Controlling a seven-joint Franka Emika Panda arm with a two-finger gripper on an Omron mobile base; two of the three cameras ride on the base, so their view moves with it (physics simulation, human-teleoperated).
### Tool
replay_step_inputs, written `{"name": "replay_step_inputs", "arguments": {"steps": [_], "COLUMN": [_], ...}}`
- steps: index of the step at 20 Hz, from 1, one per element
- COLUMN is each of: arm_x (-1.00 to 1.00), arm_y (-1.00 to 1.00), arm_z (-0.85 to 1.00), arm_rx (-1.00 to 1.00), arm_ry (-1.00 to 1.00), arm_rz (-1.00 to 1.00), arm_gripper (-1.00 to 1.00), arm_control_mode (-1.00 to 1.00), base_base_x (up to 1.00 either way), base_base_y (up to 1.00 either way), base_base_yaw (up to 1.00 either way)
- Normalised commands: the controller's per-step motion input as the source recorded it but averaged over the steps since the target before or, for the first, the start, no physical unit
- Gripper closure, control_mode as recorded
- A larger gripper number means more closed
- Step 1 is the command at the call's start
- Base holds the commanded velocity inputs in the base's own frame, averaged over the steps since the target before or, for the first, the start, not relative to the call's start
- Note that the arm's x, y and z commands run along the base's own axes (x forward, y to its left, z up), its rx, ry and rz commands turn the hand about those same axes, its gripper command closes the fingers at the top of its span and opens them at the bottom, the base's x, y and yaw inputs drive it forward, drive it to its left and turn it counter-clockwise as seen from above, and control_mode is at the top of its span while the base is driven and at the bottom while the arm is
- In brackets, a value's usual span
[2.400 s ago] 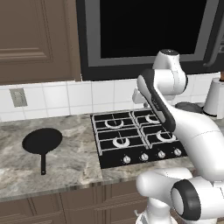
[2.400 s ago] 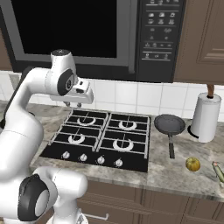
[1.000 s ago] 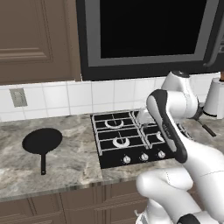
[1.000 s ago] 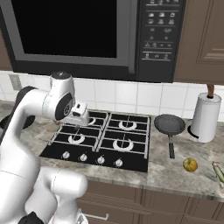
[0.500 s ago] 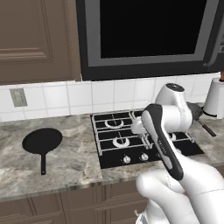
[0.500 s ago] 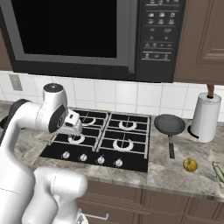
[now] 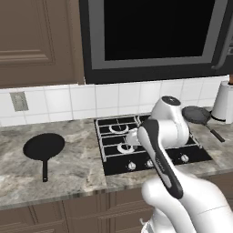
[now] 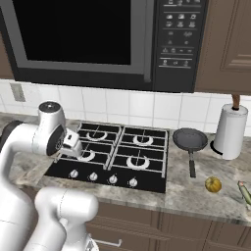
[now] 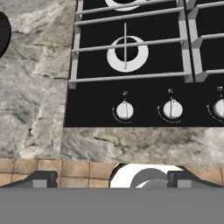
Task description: Place both pans onto different burners. Then place the squash and the fish on different pans.
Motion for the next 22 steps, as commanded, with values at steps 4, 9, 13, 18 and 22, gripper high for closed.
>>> {"name": "replay_step_inputs", "arguments": {"steps": [4, 9, 13, 18, 22], "arm_x": [0.0, 0.0, 0.0, 0.0, 0.01], "arm_y": [0.38, 0.43, 0.48, 0.51, 0.51], "arm_z": [-0.13, -0.11, -0.04, -0.05, -0.08], "arm_rx": [0.03, 0.0, 0.0, 0.0, 0.0], "arm_ry": [0.0, 0.0, 0.0, 0.0, 0.0], "arm_rz": [-0.04, -0.03, -0.02, 0.0, 0.0], "arm_gripper": [-1.0, -1.0, -1.0, -1.0, -1.0], "arm_control_mode": [-1.0, -1.0, -1.0, -1.0, -1.0], "base_base_x": [0.0, 0.0, 0.0, 0.0, 0.0], "base_base_y": [0.0, 0.0, 0.0, 0.0, 0.0], "base_base_yaw": [0.0, 0.0, 0.0, 0.0, 0.0]}}
